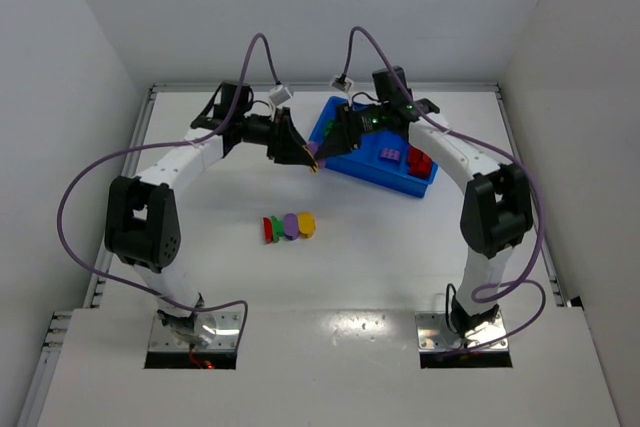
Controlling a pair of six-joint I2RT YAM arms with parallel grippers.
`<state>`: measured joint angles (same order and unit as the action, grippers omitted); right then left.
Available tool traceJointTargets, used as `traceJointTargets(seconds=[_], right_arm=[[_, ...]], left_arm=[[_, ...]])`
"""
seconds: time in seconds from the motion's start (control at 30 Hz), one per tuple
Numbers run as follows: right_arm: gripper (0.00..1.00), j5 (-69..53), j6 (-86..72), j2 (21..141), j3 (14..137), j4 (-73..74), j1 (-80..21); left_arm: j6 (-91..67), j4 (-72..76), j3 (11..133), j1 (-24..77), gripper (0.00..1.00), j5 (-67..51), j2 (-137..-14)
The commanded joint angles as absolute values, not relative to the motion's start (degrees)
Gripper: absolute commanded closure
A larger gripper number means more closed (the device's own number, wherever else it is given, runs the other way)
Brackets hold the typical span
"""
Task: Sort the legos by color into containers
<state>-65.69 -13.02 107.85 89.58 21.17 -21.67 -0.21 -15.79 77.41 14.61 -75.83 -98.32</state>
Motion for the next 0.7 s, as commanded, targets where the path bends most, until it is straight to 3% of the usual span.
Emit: traceJointTargets(seconds=[0.0, 0.33, 0.5, 0.67], right_arm=[[0.94, -64.87, -14.50, 107.31, 89.65, 19.34, -18.38], [0.95, -62.14, -13.98, 105.65, 90.70, 19.86, -9.94], [0.95, -55.74, -8.19, 102.50, 88.52, 26.26, -6.42], [0.95, -43.63, -3.52, 96.78, 83.07, 28.74, -4.22]], left_arm=[[2.37, -13.80, 76.12, 14.94, 0.86, -77.17, -97.21], [13.00, -25.12, 74.00, 14.41, 0.88, -73.04, -96.68], [14.85, -25.66, 79.25, 16.51, 0.88, -67.87, -99.48], [8.55, -12.90, 83.58, 21.97, 0.86, -54.61, -101.42]])
